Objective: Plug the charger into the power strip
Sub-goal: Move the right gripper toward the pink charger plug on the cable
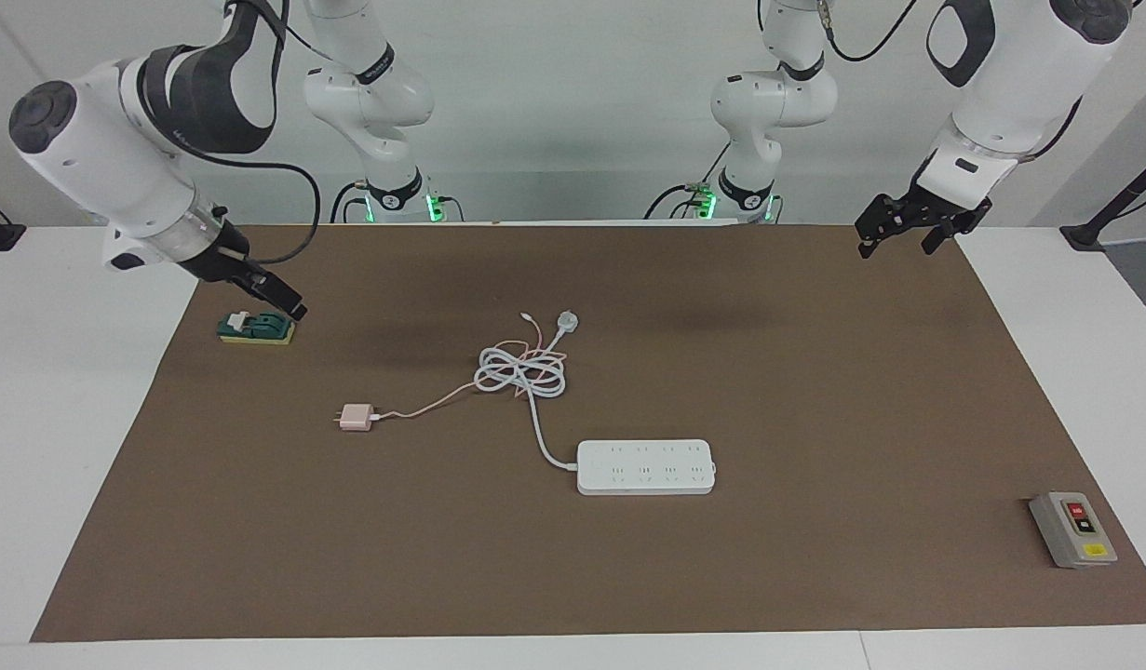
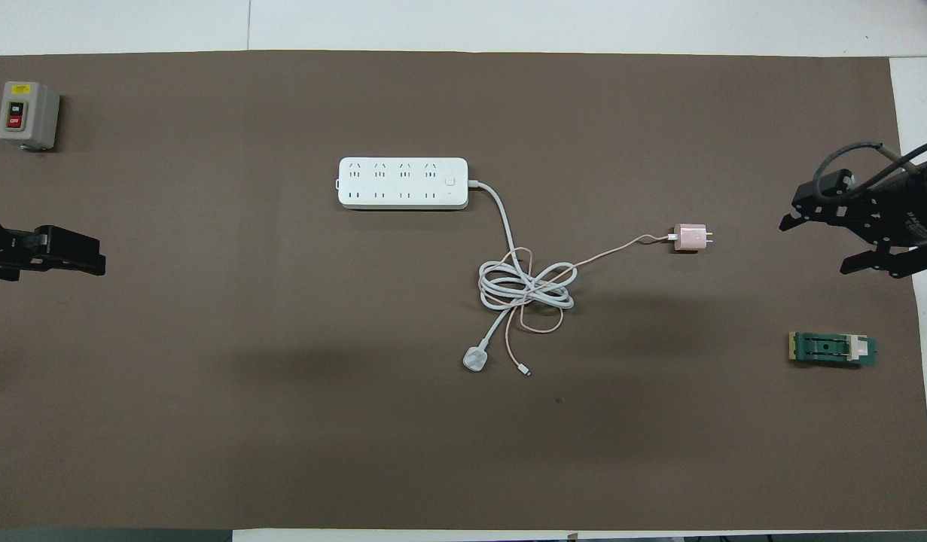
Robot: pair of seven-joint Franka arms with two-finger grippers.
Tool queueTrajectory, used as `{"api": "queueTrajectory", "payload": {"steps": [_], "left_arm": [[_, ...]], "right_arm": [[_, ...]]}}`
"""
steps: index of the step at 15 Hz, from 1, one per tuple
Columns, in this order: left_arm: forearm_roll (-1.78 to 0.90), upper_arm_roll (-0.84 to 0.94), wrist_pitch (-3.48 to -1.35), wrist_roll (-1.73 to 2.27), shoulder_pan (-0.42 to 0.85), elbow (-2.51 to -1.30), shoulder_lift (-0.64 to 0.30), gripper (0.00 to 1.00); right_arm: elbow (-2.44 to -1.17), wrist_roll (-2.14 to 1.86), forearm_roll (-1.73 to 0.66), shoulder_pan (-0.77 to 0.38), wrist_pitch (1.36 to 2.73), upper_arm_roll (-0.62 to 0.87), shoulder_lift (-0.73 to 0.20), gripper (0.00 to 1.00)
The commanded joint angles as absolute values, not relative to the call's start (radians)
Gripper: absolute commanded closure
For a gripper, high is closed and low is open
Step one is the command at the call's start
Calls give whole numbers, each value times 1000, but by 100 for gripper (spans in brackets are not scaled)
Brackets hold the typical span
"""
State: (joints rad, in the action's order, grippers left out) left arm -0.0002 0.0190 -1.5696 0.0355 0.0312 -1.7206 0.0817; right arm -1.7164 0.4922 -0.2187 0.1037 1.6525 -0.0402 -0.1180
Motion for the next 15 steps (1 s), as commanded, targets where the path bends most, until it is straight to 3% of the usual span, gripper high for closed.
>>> {"api": "queueTrajectory", "payload": {"steps": [1, 15], "left_arm": [[18, 18, -1582, 34, 32, -1733, 92, 0], [18, 17, -1582, 32, 32, -1733, 92, 0]], "right_arm": [[-1718, 618, -305, 118, 1700, -32, -176, 0], [-1732, 877, -732, 201, 1833, -38, -448, 0]]}}
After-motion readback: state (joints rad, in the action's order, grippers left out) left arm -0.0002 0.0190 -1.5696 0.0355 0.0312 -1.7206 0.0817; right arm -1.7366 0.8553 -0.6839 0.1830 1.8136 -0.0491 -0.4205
